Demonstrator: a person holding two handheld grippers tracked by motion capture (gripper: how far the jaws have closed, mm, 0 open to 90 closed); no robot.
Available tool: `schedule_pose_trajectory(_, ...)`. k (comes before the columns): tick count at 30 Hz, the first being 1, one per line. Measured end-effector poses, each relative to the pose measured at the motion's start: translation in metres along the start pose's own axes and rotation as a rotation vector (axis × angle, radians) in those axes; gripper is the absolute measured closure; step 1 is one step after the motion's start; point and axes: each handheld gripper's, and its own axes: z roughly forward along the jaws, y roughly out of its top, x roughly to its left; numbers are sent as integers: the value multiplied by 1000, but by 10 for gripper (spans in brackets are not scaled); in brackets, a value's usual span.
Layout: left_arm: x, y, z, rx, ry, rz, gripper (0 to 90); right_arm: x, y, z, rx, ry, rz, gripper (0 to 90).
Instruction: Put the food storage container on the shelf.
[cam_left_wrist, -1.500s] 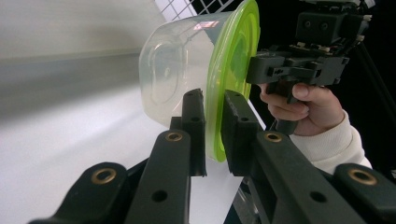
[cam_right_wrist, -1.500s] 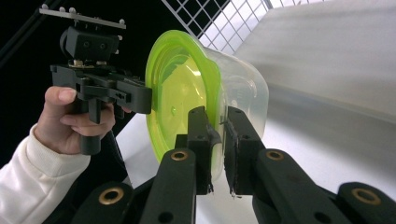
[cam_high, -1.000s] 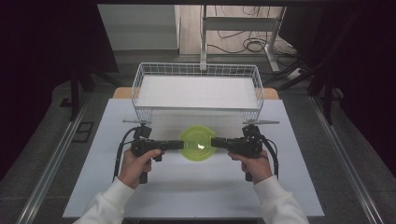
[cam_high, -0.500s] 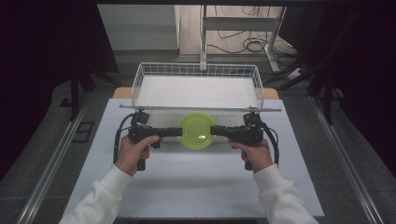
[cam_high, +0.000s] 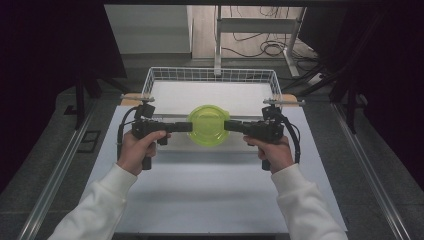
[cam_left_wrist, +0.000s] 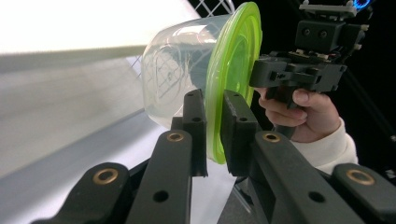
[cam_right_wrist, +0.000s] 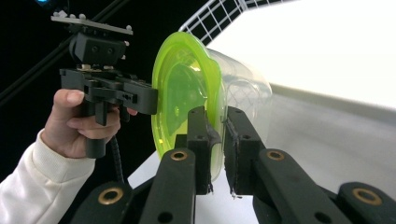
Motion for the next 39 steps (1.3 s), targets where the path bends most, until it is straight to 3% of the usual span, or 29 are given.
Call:
schedule_pose_trajectory(11,4,30,1,10,-5,3,823,-4,27,1,-22,10,6,813)
schedule_pose_trajectory(19,15,47,5,0,-34,-32,823,-13,45,5,-26,7,28,816)
schedule_pose_trajectory(33,24,76,13,19,-1,-34,824,-36,65,13,-34,17,91,820)
schedule_pose_trajectory(39,34,81,19,26,-7,-70,825,-42,69,15,-31,10,114,820)
